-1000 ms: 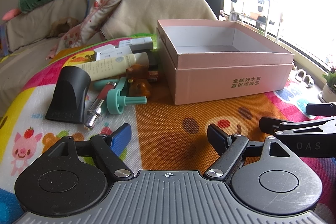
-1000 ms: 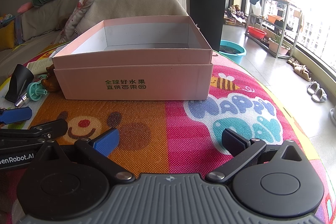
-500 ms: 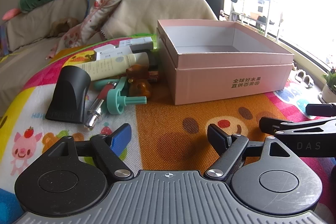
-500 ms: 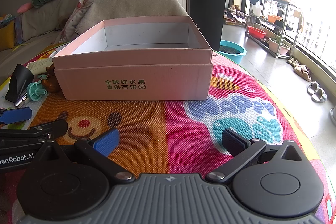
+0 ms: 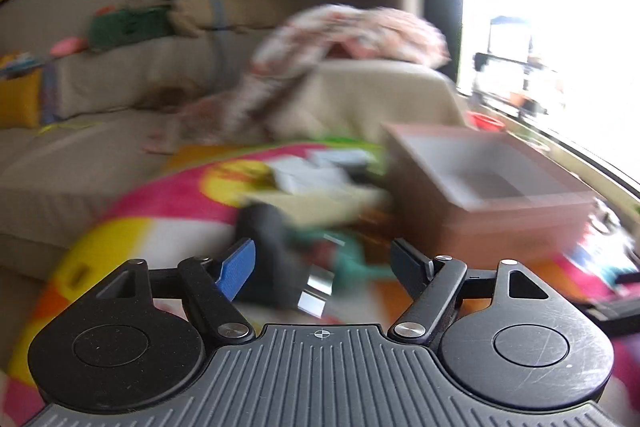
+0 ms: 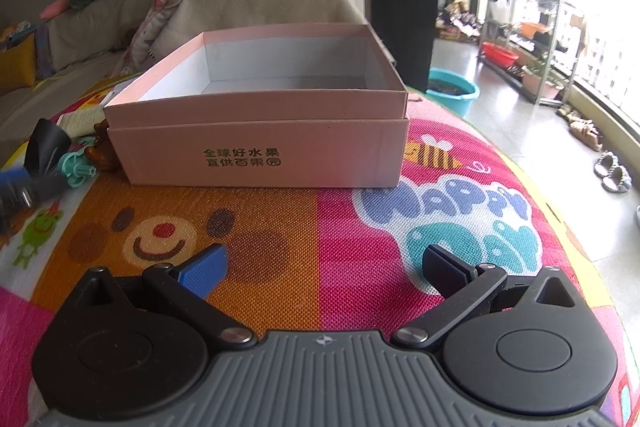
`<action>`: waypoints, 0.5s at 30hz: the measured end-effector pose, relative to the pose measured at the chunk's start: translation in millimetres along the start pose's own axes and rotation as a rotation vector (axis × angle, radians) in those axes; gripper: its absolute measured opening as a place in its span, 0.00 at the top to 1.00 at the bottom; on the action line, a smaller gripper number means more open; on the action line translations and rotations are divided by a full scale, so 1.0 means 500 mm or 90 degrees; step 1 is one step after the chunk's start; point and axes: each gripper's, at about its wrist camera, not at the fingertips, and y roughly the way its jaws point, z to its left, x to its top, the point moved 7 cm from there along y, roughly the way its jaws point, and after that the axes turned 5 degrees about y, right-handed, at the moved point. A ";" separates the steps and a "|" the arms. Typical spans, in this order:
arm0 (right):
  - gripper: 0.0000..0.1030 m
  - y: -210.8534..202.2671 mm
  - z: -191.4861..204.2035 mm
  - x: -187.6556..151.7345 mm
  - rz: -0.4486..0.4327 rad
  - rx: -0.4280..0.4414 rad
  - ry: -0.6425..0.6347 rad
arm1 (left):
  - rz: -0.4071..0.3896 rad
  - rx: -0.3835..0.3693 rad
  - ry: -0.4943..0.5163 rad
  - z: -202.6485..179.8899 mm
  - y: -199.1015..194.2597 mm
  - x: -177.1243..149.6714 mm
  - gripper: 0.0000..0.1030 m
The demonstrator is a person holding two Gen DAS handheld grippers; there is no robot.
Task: Organize rigid objects
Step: 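Grasp the black hair dryer with the left tool and lift it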
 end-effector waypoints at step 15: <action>0.00 -0.002 0.023 0.011 0.022 -0.013 -0.029 | 0.113 -0.085 -0.065 0.087 0.121 -0.023 0.46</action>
